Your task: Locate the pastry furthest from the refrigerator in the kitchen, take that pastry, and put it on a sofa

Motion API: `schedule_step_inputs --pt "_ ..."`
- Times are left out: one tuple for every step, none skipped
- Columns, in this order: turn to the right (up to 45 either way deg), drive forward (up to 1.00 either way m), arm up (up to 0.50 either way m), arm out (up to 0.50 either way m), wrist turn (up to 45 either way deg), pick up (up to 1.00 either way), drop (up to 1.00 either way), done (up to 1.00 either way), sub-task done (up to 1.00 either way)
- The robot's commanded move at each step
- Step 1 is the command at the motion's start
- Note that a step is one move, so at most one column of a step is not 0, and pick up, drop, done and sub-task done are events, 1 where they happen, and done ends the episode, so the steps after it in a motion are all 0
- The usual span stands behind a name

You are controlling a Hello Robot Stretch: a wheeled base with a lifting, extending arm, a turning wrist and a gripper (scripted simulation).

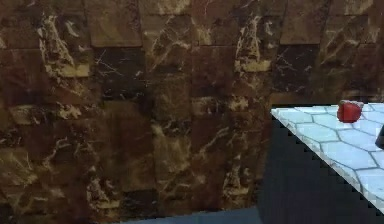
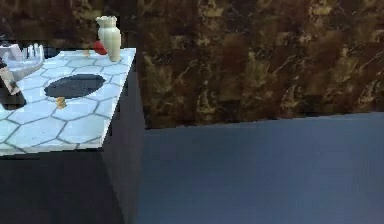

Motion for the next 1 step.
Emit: schedule_step_inputs --pt "0.0 0.30 0.00 0.00 0.0 0.00 0.00 0.00 0.00"
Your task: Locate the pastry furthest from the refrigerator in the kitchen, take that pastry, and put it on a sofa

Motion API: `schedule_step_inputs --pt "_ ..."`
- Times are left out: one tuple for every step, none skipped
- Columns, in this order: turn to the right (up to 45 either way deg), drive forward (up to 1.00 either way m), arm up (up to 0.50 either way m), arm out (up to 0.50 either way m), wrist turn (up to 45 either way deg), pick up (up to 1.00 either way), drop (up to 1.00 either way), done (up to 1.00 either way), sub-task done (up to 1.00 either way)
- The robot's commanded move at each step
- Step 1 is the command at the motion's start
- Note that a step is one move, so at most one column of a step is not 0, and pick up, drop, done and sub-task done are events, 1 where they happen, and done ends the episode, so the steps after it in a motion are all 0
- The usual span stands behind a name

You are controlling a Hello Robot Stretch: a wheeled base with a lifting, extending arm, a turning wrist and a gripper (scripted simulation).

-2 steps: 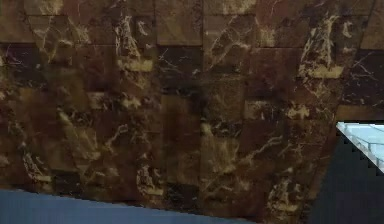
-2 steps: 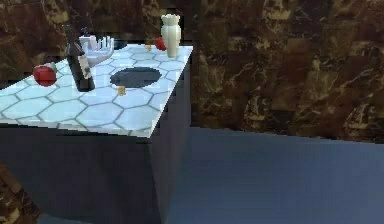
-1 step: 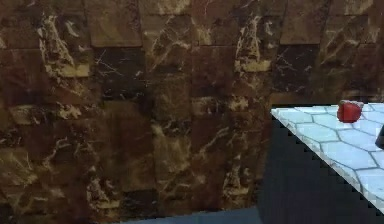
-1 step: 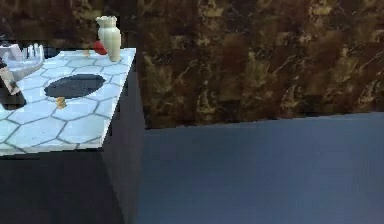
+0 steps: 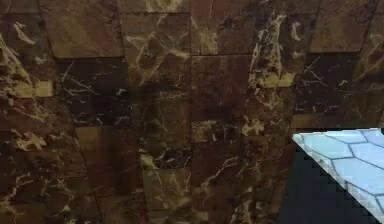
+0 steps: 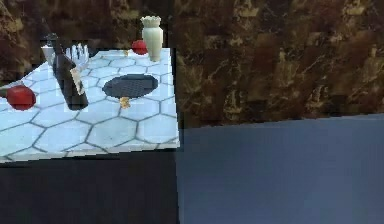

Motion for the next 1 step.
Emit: schedule_step_inputs --pt "-36.0 0.00 0.00 0.00 0.0 0.00 0.00 0.00 0.00"
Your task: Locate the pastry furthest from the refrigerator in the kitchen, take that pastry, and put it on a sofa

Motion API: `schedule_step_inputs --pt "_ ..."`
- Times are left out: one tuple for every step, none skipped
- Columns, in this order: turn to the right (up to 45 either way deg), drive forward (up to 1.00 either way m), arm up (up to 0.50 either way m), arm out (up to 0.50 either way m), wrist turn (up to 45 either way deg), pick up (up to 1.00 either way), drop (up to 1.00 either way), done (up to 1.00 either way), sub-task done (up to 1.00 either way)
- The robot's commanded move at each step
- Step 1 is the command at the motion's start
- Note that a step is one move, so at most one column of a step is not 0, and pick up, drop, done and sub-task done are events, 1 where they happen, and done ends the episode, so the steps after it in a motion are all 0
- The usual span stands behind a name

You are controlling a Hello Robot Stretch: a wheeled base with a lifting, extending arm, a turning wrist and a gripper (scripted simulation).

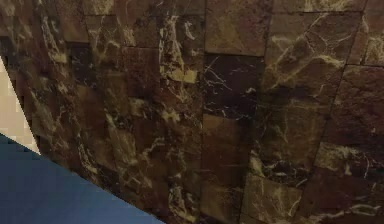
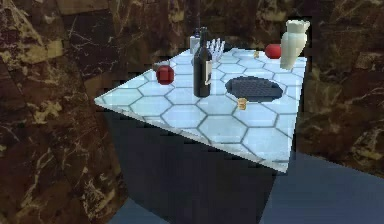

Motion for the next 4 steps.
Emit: schedule_step_inputs --pt "-3.0 0.00 0.00 0.00 0.0 0.00 0.00 0.00 0.00" --pt "45.0 0.00 0.00 0.00 0.0 0.00 0.00 0.00 0.00" --pt "21.0 0.00 0.00 0.00 0.0 0.00 0.00 0.00 0.00" --pt "0.0 0.60 0.00 0.00 0.0 0.00 0.00 0.00 0.00"
